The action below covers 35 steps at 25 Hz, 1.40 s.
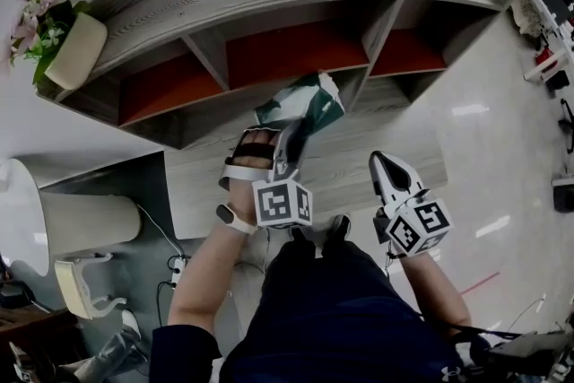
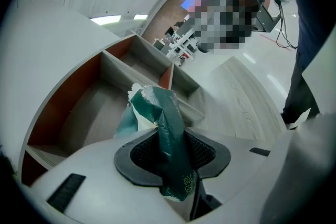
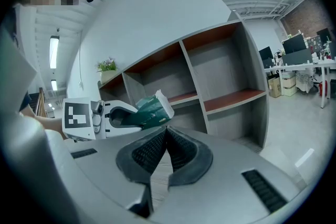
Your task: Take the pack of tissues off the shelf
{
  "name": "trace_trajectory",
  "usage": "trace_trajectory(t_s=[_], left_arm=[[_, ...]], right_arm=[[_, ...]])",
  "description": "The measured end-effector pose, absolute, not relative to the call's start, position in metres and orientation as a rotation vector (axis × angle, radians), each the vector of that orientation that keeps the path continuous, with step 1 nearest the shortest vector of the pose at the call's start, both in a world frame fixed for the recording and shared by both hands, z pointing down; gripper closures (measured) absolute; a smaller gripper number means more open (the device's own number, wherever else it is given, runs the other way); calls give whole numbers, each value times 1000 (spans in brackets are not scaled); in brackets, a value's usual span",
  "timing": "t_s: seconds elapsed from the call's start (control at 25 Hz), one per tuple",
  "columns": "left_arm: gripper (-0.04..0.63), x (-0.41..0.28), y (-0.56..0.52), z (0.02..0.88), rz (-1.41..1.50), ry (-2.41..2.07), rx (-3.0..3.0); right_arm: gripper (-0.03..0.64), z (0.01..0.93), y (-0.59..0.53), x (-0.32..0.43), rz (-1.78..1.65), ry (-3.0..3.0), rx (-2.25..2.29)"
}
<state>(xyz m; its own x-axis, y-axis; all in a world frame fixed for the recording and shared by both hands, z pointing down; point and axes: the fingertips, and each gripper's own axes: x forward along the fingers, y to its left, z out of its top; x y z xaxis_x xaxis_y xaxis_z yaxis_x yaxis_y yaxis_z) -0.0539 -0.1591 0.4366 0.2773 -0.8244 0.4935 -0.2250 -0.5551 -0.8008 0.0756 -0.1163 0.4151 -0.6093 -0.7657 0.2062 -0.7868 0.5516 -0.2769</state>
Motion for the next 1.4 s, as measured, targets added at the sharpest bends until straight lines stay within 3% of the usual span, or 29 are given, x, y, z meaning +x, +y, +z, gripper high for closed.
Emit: trace_trajectory(t_s=[1.4], left_arm=[[457, -38, -135, 581, -1340, 681, -1981]], right_arm=[[614, 439, -124, 88, 626, -2626, 1406]])
